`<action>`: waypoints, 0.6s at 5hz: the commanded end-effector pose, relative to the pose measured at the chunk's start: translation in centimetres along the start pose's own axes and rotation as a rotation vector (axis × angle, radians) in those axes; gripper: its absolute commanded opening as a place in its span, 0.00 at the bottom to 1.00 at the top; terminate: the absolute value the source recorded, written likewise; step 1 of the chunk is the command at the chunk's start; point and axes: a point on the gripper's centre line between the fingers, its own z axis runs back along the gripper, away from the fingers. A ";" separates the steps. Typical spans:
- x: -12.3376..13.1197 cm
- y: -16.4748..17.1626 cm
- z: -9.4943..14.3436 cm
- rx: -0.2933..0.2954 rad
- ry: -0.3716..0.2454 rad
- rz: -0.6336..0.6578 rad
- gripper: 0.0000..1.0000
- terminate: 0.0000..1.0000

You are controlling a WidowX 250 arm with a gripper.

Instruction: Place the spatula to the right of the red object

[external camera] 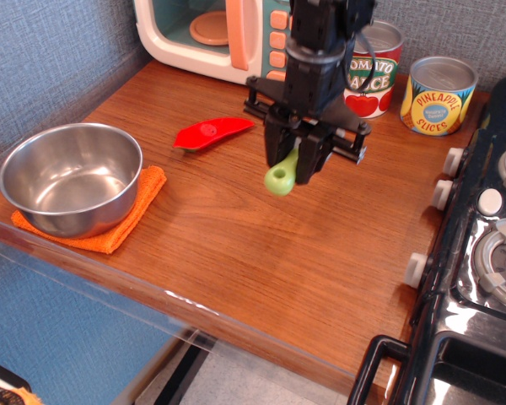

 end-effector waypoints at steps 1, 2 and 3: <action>1.6 0.2 -3.2 0.026 -0.027 0.033 0.00 0.00; 1.4 0.1 -3.6 0.033 -0.023 0.017 1.00 0.00; 1.0 -0.1 -2.8 0.016 -0.039 -0.009 1.00 0.00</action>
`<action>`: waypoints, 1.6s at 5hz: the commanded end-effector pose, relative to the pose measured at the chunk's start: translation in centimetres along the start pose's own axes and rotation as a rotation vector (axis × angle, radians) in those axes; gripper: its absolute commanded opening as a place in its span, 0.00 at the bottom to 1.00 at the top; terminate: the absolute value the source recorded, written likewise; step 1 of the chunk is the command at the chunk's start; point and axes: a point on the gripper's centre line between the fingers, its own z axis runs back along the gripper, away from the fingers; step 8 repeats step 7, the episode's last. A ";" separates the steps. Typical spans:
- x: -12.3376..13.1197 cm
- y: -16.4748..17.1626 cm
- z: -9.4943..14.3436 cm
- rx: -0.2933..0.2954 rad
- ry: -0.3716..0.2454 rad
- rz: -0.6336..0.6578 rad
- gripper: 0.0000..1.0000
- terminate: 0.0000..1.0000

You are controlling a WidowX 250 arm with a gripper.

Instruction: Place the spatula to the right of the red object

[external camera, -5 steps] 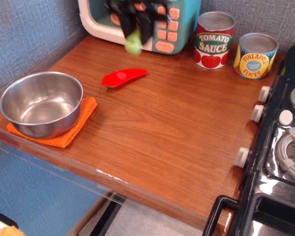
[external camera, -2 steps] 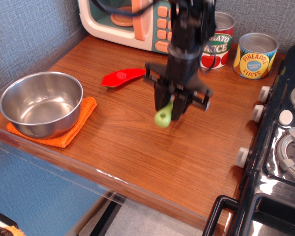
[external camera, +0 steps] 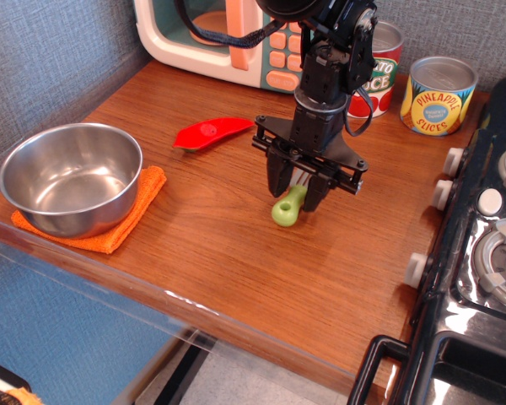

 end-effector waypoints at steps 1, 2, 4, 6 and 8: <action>-1.0 1.5 5.1 -0.019 -0.084 -0.086 1.00 0.00; -2.2 5.2 9.6 -0.049 -0.141 -0.054 1.00 0.00; -3.3 9.0 8.8 -0.128 -0.031 0.001 1.00 0.00; -3.4 9.6 8.2 -0.059 -0.028 -0.047 1.00 0.00; -3.4 9.6 8.2 -0.059 -0.028 -0.047 1.00 1.00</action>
